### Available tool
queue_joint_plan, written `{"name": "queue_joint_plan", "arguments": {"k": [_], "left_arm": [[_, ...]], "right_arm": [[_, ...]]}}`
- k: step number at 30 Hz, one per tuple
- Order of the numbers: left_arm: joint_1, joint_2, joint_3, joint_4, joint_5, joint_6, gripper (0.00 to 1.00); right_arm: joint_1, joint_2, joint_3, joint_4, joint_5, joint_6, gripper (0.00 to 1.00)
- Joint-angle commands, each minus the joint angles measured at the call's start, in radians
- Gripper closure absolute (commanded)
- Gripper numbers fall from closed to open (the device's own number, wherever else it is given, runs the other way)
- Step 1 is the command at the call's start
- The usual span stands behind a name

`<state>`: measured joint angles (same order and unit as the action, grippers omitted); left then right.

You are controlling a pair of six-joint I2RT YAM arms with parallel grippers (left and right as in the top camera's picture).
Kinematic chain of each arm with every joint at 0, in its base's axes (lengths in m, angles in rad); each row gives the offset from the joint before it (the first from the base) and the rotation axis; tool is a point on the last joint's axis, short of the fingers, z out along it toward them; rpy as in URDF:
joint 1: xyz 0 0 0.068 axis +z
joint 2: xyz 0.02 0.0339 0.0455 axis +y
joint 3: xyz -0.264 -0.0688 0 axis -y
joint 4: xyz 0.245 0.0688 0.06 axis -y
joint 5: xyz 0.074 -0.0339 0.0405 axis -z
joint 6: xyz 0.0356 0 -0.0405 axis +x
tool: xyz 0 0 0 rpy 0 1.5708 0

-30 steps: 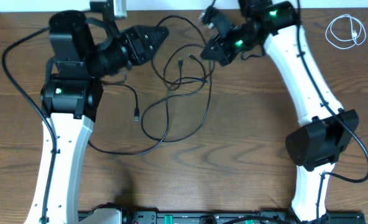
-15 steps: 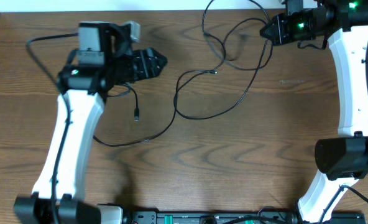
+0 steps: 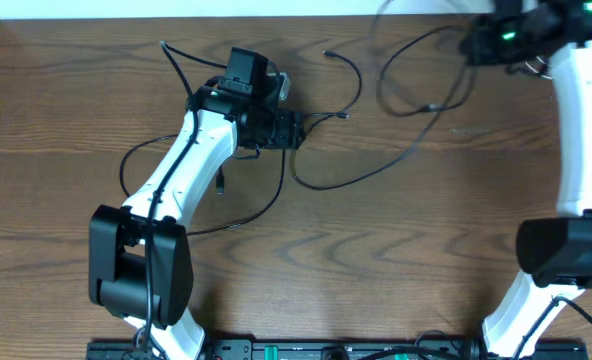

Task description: Untangle cables

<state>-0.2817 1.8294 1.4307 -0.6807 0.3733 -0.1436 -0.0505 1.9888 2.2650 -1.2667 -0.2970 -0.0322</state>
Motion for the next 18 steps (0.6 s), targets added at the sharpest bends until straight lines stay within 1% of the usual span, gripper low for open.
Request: {"name": "queue_joint_plan", "arguments": {"k": [1,4,10,16,18], "left_arm": [[0.002,-0.002,-0.006,0.001,-0.073,0.012,0.32],[0.002,-0.002,-0.006,0.001,-0.072,0.012,0.32],[0.002,-0.002,-0.006,0.001,-0.073,0.012,0.32],[0.002,-0.002,-0.006,0.008,-0.072,0.012,0.32],[0.002,-0.002,-0.006,0.007,-0.072,0.012,0.32]], "right_arm": [[-0.126,-0.043,0.148,0.037,0.084,0.029,0.99],[-0.211,-0.044,0.257,0.063,0.142,0.037,0.99],[-0.358,-0.044,0.426,0.105,0.338,0.035,0.99],[-0.449,-0.039,0.446,0.13,0.445,0.032,0.99],[-0.481,-0.03,0.434,0.135,0.489,0.063,0.99]]}}
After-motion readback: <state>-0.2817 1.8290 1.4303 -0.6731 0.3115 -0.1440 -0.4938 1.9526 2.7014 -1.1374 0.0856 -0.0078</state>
